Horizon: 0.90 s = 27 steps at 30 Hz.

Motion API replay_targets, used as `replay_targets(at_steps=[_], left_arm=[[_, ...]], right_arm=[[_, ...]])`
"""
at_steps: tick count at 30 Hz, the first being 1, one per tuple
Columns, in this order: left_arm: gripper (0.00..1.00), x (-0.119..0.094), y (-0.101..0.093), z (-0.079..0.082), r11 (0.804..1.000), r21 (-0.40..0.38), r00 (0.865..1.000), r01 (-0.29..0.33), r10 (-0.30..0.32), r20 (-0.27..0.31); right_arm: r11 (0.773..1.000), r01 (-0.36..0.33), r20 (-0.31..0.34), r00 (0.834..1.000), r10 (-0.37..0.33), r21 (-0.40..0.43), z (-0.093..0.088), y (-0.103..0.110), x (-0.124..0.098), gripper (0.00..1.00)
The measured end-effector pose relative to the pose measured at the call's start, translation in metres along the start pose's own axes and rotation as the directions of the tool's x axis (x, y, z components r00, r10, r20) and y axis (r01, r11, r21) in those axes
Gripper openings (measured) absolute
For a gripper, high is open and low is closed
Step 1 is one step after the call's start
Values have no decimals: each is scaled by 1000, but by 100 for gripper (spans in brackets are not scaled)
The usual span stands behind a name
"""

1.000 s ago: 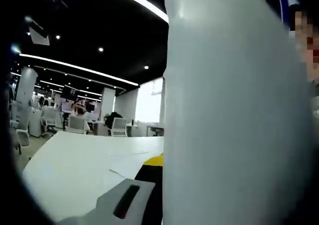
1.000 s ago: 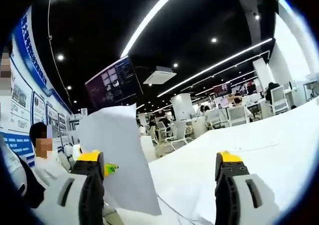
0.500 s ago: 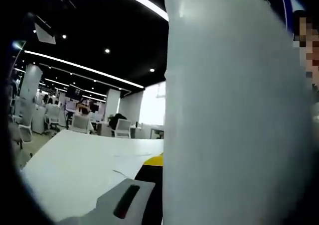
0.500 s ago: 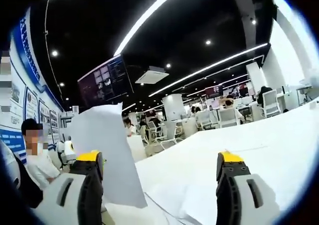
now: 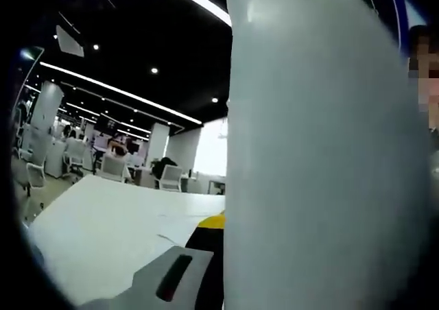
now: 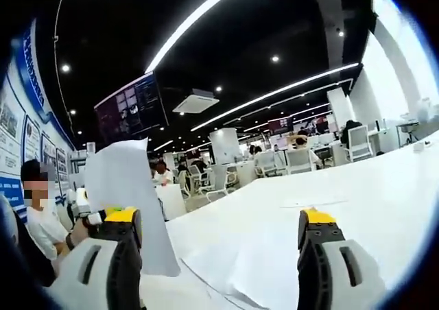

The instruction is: Organize the stack of printing papers by aligning and flattening the scattered papers on the table

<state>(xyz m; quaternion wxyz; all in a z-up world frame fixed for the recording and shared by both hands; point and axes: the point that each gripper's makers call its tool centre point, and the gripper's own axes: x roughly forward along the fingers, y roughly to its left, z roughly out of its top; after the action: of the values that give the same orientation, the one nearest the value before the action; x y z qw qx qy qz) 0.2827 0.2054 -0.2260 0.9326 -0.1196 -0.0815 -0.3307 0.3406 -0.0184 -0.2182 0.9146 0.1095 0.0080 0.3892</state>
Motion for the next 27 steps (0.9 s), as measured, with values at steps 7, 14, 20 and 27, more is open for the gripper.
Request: replay_targets(at_steps=[7, 14, 20, 27], left_arm=[[6, -3, 4, 2, 1000, -14, 1000, -10, 10, 12], [6, -8, 13, 3, 998, -48, 999, -30, 32, 35], [6, -10, 18, 3, 997, -65, 998, -41, 44, 42], [6, -11, 22, 1, 995, -89, 997, -50, 55, 50]], right_arm=[[999, 36, 1, 999, -36, -3, -2, -12, -4, 90], [997, 71, 1, 997, -71, 5, -6, -24, -9, 90], [996, 94, -1, 996, -94, 3, -7, -33, -11, 90], [992, 123, -2, 992, -123, -7, -7, -42, -14, 90]])
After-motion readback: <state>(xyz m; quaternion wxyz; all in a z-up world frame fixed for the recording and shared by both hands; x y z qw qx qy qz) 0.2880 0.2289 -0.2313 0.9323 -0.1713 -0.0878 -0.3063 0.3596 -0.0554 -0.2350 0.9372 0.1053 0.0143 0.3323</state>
